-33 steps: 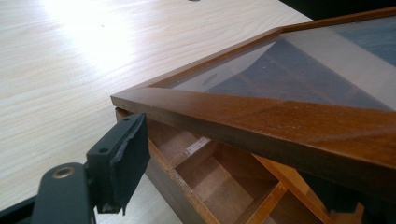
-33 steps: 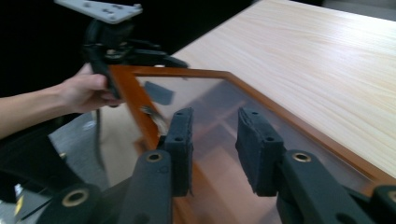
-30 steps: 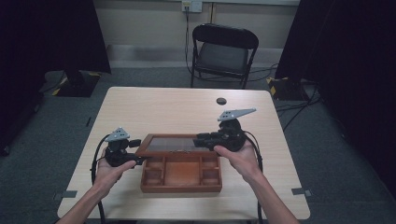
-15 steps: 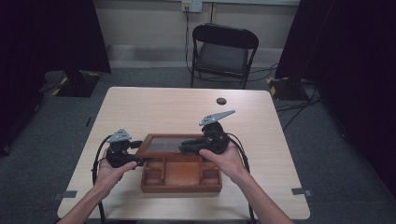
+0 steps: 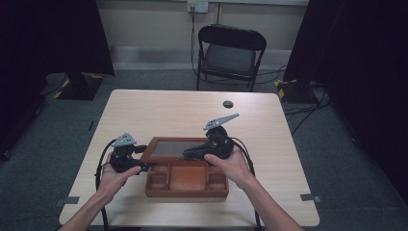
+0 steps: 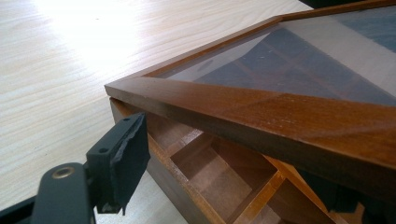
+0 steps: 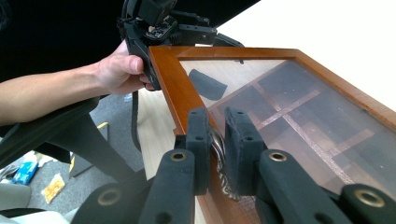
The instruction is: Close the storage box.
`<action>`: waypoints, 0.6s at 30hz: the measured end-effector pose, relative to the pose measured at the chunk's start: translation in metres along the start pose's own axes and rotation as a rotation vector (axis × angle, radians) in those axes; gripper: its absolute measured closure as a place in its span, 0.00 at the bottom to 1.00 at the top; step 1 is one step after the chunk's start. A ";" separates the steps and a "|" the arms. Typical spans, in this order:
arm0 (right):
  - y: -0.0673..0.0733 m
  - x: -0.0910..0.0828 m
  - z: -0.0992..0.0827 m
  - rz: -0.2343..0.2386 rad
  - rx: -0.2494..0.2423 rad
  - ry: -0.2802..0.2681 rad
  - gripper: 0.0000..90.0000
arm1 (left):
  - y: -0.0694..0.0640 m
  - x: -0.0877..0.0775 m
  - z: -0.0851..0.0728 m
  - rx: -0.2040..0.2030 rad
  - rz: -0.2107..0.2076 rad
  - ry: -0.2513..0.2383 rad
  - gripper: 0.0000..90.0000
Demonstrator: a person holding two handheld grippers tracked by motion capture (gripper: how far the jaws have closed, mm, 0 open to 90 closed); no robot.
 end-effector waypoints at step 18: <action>-0.013 0.002 -0.012 -0.055 -0.005 0.044 0.90 | 0.011 0.004 -0.001 -0.005 0.018 0.017 0.24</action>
Point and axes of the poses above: each handheld gripper's, and its own axes: x roughly forward along the jaws, z roughly out of its top, y roughly to its left, the point moved 9 cm from there along x, roughly forward along the jaws
